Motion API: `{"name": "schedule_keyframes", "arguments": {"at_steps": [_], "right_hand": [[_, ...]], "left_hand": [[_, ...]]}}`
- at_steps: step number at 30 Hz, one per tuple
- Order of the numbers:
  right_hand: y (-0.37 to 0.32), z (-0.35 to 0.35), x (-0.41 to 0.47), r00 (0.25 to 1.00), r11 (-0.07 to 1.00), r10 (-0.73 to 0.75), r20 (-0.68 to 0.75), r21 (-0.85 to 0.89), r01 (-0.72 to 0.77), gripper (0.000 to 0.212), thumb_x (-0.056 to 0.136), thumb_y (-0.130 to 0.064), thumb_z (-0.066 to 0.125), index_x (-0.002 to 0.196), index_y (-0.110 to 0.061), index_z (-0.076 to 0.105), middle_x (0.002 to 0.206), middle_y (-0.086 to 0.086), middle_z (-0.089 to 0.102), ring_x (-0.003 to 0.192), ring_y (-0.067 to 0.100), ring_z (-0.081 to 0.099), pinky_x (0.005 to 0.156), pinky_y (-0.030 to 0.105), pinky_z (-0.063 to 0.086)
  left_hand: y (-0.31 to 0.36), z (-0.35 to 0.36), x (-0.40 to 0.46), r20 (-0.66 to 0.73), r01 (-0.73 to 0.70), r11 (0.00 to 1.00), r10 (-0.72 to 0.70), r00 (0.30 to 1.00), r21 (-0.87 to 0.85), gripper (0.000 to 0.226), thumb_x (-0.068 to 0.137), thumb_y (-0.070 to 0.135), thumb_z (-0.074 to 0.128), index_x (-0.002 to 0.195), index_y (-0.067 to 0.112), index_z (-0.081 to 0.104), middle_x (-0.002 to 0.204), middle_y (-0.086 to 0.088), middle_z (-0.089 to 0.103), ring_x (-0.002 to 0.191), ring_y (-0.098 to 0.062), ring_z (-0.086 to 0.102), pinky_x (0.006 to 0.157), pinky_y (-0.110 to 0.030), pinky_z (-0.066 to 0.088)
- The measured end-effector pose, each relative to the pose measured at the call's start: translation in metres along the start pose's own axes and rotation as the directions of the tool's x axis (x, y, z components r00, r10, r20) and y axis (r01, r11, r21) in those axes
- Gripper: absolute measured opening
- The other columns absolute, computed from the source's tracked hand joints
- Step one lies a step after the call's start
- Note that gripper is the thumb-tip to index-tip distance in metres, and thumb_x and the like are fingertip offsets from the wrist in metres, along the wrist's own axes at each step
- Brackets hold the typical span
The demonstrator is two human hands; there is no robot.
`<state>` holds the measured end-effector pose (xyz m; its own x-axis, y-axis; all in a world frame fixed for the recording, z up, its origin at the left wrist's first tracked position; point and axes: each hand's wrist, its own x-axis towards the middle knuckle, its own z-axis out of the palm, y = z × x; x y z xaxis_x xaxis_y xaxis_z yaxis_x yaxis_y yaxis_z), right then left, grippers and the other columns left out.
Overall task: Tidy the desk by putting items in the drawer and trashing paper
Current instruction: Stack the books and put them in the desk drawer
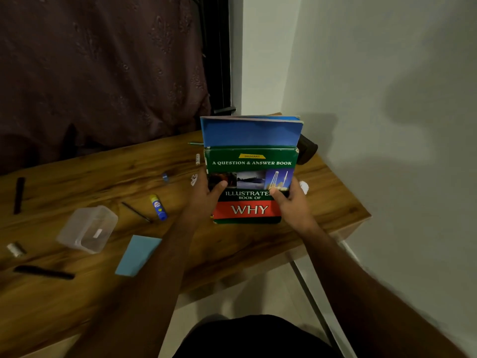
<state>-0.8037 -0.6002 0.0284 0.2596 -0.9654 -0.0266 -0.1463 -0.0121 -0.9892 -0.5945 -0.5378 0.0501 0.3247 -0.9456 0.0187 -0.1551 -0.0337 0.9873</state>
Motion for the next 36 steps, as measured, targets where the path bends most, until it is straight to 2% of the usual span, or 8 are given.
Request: {"name": "schedule_keyframes", "arguments": {"at_steps": [3,9,16,21,26,31,34,36], "right_hand": [[-0.003,-0.002,0.004,1.000,0.999,0.008,-0.011,0.037,-0.008,0.036,0.096,-0.020,0.058,0.128,-0.017,0.042,0.107,-0.002,0.063,0.088,0.009,0.068,0.069,0.024,0.058],[0.008,-0.001,0.004,1.000,1.000,0.014,-0.008,0.027,-0.014,0.031,0.097,-0.024,0.056,0.124,-0.024,0.040,0.111,0.001,0.061,0.095,0.015,0.067,0.072,0.029,0.058],[0.022,-0.003,0.001,0.996,0.996,0.087,0.024,0.022,-0.087,0.034,0.099,-0.025,0.052,0.129,-0.017,0.041,0.108,0.000,0.062,0.094,0.012,0.066,0.078,0.029,0.056],[0.017,-0.006,0.006,0.996,0.996,0.088,-0.024,-0.006,-0.088,0.025,0.098,-0.023,0.054,0.122,-0.017,0.048,0.099,-0.002,0.064,0.086,0.013,0.068,0.074,0.033,0.057],[0.014,-0.004,0.003,0.990,0.991,0.131,-0.061,-0.017,-0.132,0.021,0.095,-0.023,0.059,0.114,-0.013,0.057,0.094,0.001,0.069,0.078,0.017,0.070,0.067,0.030,0.056],[0.034,0.007,-0.025,0.961,0.962,0.271,-0.050,-0.014,-0.272,0.003,0.090,-0.031,0.066,0.090,-0.030,0.063,0.098,0.007,0.073,0.087,0.025,0.072,0.081,0.052,0.057],[0.044,0.016,-0.044,0.934,0.933,0.353,-0.059,-0.049,-0.356,0.012,0.085,-0.038,0.067,0.087,-0.026,0.065,0.087,0.006,0.074,0.075,0.025,0.073,0.069,0.051,0.060],[0.044,0.020,-0.053,0.907,0.903,0.419,-0.038,-0.091,-0.421,0.014,0.091,-0.034,0.063,0.094,-0.020,0.061,0.081,0.008,0.071,0.060,0.024,0.070,0.050,0.037,0.057]], "left_hand": [[0.006,0.004,-0.001,0.002,-0.019,1.000,0.019,1.000,-0.021,0.048,0.096,0.012,0.054,0.139,0.021,0.034,0.123,0.007,0.054,0.111,-0.008,0.055,0.085,-0.025,0.052],[-0.005,0.010,-0.009,-0.020,0.029,0.999,-0.029,0.999,-0.014,0.043,0.098,0.023,0.052,0.137,0.029,0.036,0.129,0.006,0.052,0.123,-0.019,0.052,0.095,-0.041,0.051],[-0.021,0.021,-0.021,-0.076,0.089,0.990,-0.082,0.994,0.108,0.049,0.099,0.033,0.048,0.143,0.032,0.028,0.130,0.005,0.052,0.118,-0.017,0.054,0.090,-0.037,0.051],[-0.009,0.021,-0.006,-0.109,0.096,0.979,-0.077,0.991,0.178,0.047,0.099,0.026,0.050,0.143,0.019,0.035,0.128,-0.002,0.055,0.113,-0.019,0.055,0.085,-0.036,0.051],[0.004,0.005,0.020,0.006,0.167,0.963,-0.172,0.985,0.214,0.038,0.098,0.023,0.052,0.134,0.020,0.046,0.124,-0.004,0.059,0.100,-0.015,0.060,0.073,-0.029,0.049],[-0.002,-0.010,0.031,0.151,0.303,0.894,-0.367,0.918,0.331,0.027,0.096,0.025,0.054,0.123,0.020,0.054,0.109,-0.006,0.065,0.092,-0.019,0.066,0.071,-0.033,0.052],[-0.013,-0.011,0.034,0.206,0.321,0.839,-0.442,0.873,0.440,0.025,0.095,0.024,0.057,0.119,0.018,0.056,0.108,-0.008,0.066,0.094,-0.023,0.065,0.081,-0.040,0.053],[-0.020,-0.010,0.035,0.228,0.331,0.814,-0.479,0.848,0.478,0.024,0.095,0.022,0.057,0.118,0.015,0.057,0.109,-0.011,0.066,0.096,-0.025,0.065,0.088,-0.045,0.052]]}}
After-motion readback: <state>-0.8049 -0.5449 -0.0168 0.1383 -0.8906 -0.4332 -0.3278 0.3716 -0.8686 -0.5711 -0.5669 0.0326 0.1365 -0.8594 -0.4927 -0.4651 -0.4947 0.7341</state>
